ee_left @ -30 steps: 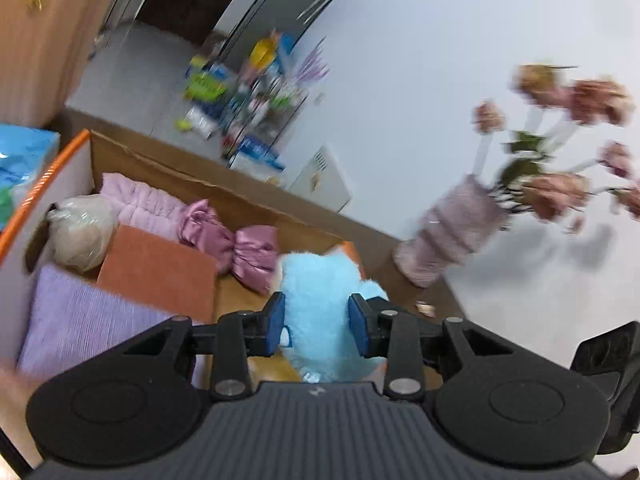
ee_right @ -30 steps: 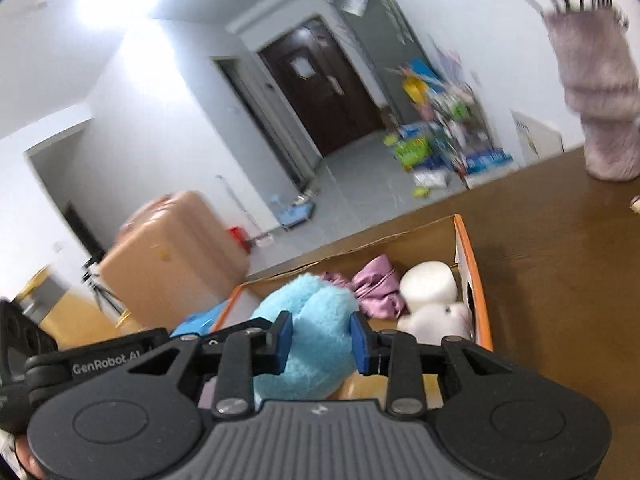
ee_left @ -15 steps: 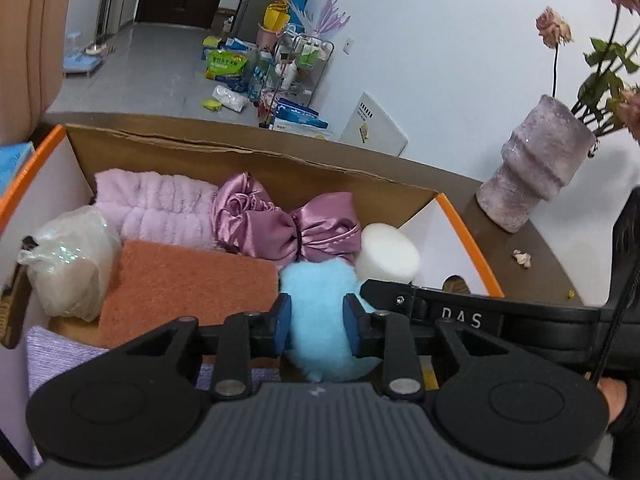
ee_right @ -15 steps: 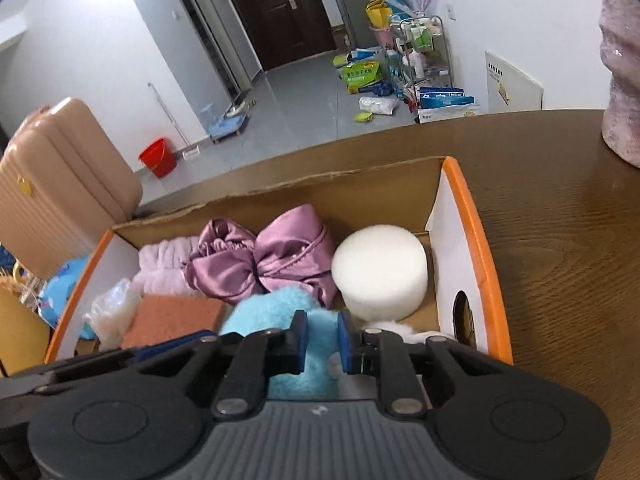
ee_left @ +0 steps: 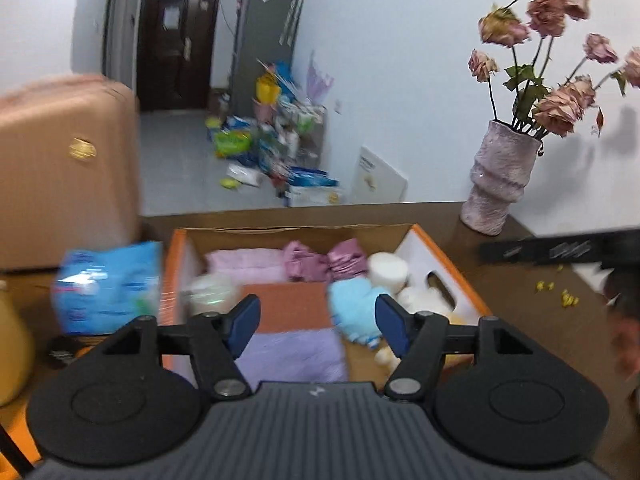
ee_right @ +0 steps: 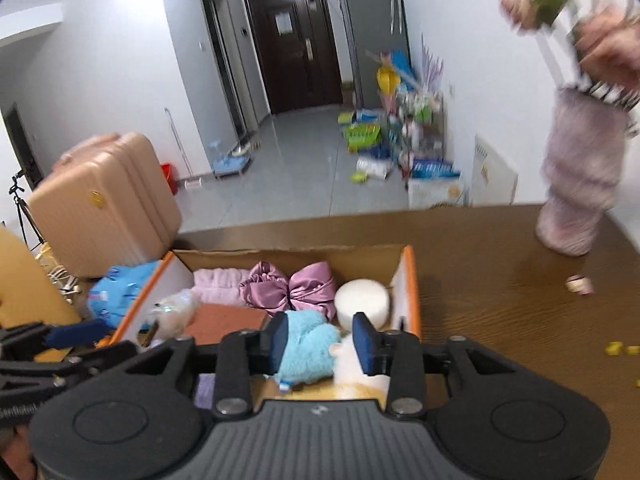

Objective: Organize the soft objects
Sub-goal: 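Carry the blue plush into the box and open both tools, then move both tools back toward the blue tissue pack, then close both tools on the blue tissue pack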

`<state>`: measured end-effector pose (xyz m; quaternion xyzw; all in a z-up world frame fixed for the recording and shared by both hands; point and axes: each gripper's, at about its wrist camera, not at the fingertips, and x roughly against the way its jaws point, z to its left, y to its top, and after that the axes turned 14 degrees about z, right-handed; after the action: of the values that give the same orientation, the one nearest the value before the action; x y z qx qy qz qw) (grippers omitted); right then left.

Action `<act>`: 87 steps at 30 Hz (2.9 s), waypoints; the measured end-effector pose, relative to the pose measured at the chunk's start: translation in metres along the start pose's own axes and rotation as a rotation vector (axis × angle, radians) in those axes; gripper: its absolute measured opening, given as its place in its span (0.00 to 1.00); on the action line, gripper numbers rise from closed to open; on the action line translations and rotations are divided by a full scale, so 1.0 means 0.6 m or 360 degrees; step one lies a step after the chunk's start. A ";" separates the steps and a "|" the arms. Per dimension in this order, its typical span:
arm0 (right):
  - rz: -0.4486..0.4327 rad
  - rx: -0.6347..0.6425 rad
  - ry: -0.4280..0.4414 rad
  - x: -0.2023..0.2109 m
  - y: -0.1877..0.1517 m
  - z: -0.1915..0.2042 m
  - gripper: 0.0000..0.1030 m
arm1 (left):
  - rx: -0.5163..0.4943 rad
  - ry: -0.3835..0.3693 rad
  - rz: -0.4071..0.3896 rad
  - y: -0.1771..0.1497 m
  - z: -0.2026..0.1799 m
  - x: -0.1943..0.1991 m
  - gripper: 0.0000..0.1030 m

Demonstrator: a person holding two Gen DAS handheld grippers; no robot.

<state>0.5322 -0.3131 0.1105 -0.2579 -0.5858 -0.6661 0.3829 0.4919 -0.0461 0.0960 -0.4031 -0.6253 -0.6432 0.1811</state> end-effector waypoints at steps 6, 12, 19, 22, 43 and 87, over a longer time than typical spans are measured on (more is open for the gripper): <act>-0.0149 0.0080 -0.0042 0.140 -0.091 0.008 0.44 | -0.0060 0.0134 -0.0101 -0.087 0.006 0.125 0.73; -0.0360 0.0137 0.0021 0.204 -0.240 0.042 0.59 | -0.0102 0.0123 -0.0245 -0.222 -0.019 0.201 0.84; -0.0387 0.0113 0.0204 0.214 -0.447 0.085 0.67 | 0.0028 0.0181 -0.0301 -0.417 -0.054 0.229 0.90; -0.0438 0.0128 0.0236 0.215 -0.539 0.096 0.76 | 0.0072 0.0212 -0.0283 -0.491 -0.063 0.233 0.93; -0.0234 0.0139 0.0134 0.136 -0.607 0.115 0.74 | 0.0073 0.0216 -0.0127 -0.499 -0.068 0.177 0.93; 0.0041 -0.0114 0.0583 0.034 -0.508 0.075 0.20 | 0.0362 -0.0410 0.0248 -0.417 -0.058 0.075 0.34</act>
<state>0.2683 -0.2674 -0.0428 -0.1533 -0.4789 -0.7174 0.4821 0.2699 -0.0289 -0.0318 -0.5063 -0.6788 -0.4955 0.1933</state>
